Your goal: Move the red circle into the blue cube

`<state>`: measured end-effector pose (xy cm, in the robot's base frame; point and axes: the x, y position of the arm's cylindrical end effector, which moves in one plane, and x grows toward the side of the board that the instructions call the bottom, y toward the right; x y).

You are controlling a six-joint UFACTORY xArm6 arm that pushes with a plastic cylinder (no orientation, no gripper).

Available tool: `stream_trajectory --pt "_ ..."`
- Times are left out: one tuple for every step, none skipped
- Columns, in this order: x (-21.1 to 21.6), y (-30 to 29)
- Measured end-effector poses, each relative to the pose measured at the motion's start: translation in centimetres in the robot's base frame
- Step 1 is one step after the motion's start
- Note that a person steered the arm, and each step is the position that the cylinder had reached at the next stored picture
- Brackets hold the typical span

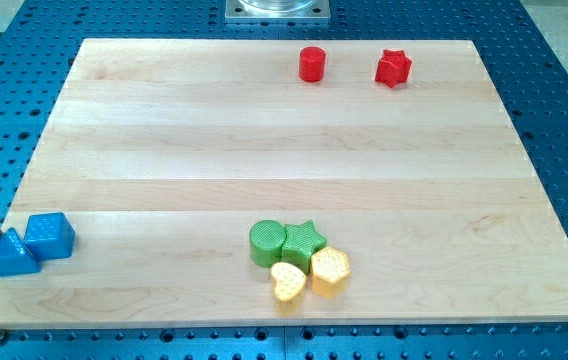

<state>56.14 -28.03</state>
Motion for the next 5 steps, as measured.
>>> stream_trajectory --pt "-0.5 1.7" --pt "-4.2 1.4" --pt "-6.2 4.0" --pt "-5.1 7.5" --pt "-4.2 9.8"
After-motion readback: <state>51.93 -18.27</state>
